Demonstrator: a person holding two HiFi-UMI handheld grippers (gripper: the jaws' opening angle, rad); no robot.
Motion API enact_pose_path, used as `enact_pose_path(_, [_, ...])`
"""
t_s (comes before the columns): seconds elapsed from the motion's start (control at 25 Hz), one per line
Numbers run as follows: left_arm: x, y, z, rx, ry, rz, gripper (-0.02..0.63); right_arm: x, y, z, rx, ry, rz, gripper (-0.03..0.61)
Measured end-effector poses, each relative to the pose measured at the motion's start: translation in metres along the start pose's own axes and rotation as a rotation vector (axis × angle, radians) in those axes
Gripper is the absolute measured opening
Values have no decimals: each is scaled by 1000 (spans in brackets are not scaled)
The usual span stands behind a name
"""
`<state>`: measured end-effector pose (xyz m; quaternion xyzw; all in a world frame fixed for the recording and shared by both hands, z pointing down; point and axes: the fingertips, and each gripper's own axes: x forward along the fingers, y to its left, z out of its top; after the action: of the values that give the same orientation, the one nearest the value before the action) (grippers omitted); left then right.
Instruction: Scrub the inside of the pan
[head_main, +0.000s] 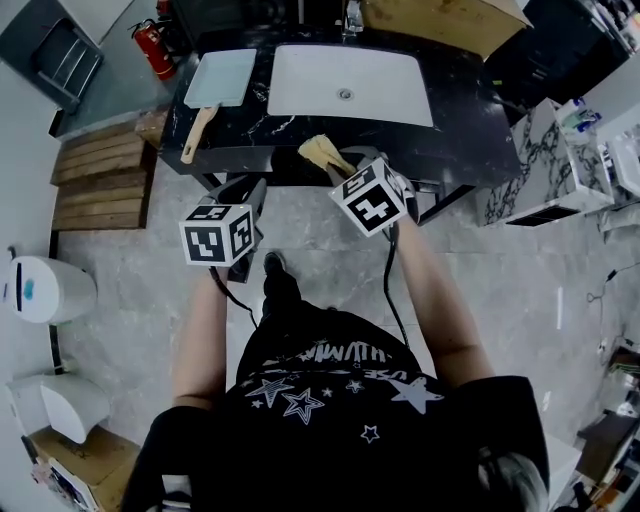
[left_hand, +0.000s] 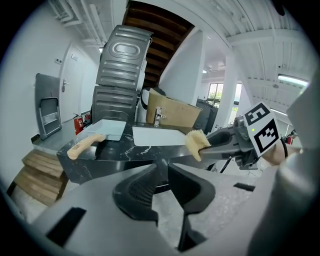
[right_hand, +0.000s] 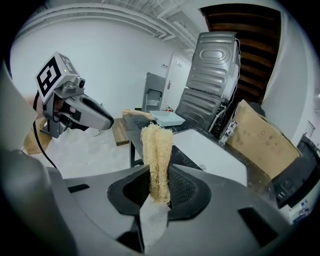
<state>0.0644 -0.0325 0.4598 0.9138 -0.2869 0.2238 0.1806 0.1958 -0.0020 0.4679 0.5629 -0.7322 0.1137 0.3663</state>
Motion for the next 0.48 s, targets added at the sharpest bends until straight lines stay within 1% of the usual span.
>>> enact_pose_path(0.28, [-8,-17,-5,-1,-17,28,12,-17,7,-14,24,-5,9,83])
enact_pose_path(0.36, [-11,-22,-6,-7,-28,38,8,-21,10,-19,27,-6,15,83])
enact_pose_path(0.48, [-14,-33,-12,-18,-33,27,8,-29,14,-28,24,-7,15,83])
